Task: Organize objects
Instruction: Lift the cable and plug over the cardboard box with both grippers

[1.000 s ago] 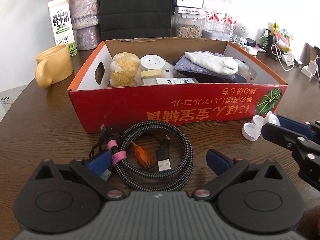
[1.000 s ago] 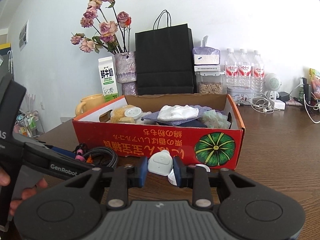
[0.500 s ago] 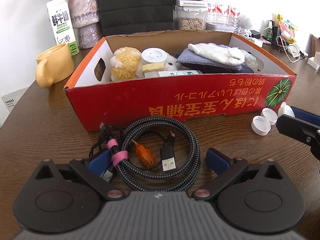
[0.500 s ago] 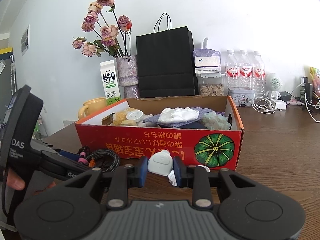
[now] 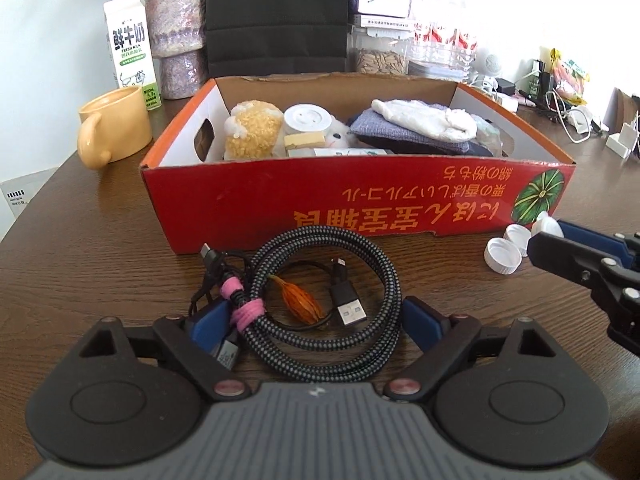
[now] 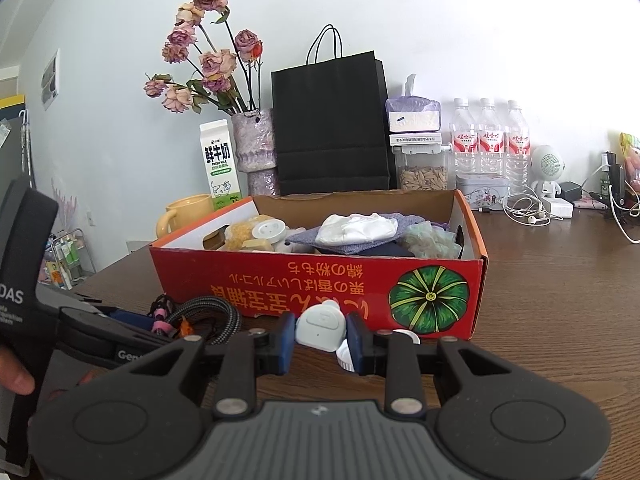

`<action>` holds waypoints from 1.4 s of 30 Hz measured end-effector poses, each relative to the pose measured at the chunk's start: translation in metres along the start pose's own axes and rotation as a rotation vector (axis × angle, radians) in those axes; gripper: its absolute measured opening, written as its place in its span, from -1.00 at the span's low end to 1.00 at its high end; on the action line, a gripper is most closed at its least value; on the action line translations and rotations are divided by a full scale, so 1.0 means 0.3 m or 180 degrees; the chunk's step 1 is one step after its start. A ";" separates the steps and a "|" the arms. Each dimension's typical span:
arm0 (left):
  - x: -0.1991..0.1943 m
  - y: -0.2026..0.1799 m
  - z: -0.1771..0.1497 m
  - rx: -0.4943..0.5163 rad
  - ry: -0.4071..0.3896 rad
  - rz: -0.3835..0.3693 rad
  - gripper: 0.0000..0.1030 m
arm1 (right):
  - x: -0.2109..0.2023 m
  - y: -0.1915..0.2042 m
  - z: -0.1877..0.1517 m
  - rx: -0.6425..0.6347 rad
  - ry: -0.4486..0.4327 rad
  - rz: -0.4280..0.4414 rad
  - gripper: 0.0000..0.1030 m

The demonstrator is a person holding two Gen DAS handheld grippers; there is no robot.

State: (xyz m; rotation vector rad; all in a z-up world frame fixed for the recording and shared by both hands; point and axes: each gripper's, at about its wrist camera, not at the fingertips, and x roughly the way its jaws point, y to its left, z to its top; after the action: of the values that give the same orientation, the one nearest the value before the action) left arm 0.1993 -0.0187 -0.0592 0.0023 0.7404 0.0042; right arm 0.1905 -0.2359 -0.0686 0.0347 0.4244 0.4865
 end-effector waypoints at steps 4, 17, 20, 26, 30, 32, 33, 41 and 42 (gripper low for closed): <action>-0.028 0.005 0.005 -0.0003 -0.0065 0.0010 0.78 | 0.002 -0.002 -0.003 0.0004 0.0015 -0.0010 -0.48; -0.144 0.011 0.068 -0.0040 -0.0427 -0.0073 0.78 | -0.011 0.019 0.019 -0.0099 -0.0100 -0.0068 -0.48; -0.161 0.008 0.097 -0.0060 -0.0530 -0.0113 0.78 | -0.017 0.025 0.045 -0.0141 -0.0135 -0.0102 -0.48; -0.178 -0.004 0.163 -0.0067 -0.0705 -0.0187 0.78 | -0.019 0.038 0.124 -0.0254 -0.0242 -0.0150 -0.48; -0.181 -0.010 0.214 -0.0093 -0.0830 -0.0242 0.78 | -0.004 0.045 0.186 -0.0344 -0.0324 -0.0190 -0.48; -0.179 -0.013 0.240 -0.0116 -0.0878 -0.0252 0.78 | 0.010 0.045 0.213 -0.0376 -0.0352 -0.0200 -0.48; -0.176 -0.013 0.254 -0.0129 -0.0897 -0.0255 0.78 | 0.019 0.045 0.226 -0.0385 -0.0357 -0.0201 -0.48; -0.121 -0.013 0.338 -0.0203 -0.1006 -0.0263 0.78 | 0.125 0.028 0.316 -0.0443 -0.0338 -0.0240 -0.48; -0.108 -0.013 0.347 -0.0212 -0.1007 -0.0263 0.78 | 0.140 0.024 0.325 -0.0440 -0.0333 -0.0238 -0.48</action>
State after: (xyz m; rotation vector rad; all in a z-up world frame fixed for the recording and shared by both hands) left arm 0.2456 -0.0229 0.0396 -0.0894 0.4232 -0.0494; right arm 0.2603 -0.2036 0.0051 -0.0886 0.2879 0.4372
